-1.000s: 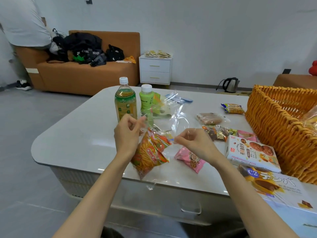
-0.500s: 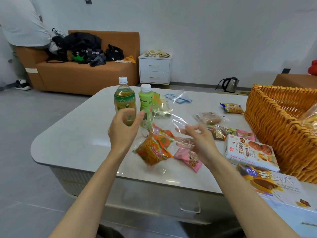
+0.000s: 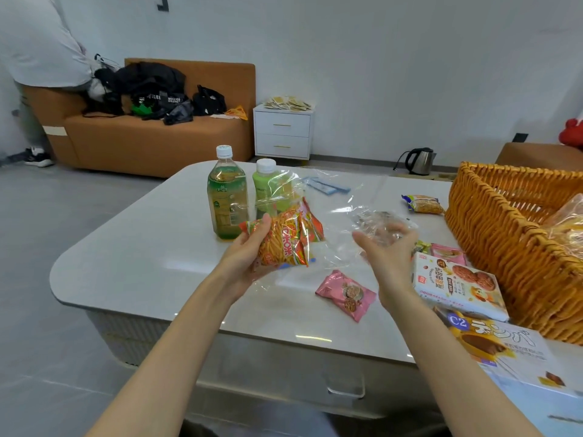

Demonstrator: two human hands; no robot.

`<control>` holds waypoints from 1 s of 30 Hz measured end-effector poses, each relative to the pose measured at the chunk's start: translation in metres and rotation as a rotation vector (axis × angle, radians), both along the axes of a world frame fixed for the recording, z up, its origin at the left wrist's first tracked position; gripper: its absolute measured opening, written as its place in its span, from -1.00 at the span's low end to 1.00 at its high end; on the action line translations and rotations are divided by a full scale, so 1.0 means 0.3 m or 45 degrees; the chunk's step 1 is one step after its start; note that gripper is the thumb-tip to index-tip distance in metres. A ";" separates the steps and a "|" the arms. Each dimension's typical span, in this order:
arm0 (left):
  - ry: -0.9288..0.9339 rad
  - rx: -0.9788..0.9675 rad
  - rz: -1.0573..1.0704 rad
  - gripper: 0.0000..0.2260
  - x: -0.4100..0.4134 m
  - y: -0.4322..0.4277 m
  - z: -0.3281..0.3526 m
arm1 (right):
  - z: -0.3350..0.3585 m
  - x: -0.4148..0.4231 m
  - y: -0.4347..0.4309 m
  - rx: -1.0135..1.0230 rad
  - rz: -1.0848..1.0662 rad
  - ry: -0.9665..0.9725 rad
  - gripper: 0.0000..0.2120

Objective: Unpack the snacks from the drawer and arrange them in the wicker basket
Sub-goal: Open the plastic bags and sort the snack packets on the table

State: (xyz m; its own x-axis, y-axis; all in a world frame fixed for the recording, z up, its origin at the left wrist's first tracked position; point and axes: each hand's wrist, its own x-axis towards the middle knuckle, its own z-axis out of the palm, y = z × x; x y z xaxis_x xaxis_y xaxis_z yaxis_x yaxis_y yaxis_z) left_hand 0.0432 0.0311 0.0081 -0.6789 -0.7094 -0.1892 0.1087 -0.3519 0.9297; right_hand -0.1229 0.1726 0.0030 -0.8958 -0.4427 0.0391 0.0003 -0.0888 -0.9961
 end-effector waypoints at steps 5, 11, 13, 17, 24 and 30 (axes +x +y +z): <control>0.018 -0.032 -0.086 -0.71 0.031 -0.022 0.016 | 0.028 -0.057 0.046 0.267 0.042 0.672 -0.88; -0.119 -0.165 -0.322 -0.55 0.032 -0.001 0.016 | 0.031 -0.051 0.055 0.470 0.478 0.911 -0.87; -0.155 -0.166 -0.377 -0.57 0.022 0.016 0.011 | 0.044 -0.041 0.058 0.342 0.616 0.704 -0.81; -0.182 -0.167 -0.418 -0.66 0.000 0.039 -0.010 | 0.049 -0.029 0.063 0.277 1.025 0.374 -0.70; -0.159 -0.162 -0.224 -0.71 -0.012 0.047 -0.015 | -0.005 -0.036 0.021 0.156 0.930 0.190 -0.84; -0.112 -0.121 -0.112 -0.62 0.010 -0.005 0.000 | 0.001 -0.052 0.009 0.062 0.634 0.011 -0.77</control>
State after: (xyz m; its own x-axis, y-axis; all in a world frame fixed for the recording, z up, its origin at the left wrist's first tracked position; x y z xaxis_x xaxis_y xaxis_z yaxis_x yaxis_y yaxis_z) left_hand 0.0462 0.0295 0.0080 -0.7231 -0.6654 -0.1854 -0.0017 -0.2667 0.9638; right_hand -0.1384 0.1754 0.0032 -0.5749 -0.8181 0.0141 0.0229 -0.0333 -0.9992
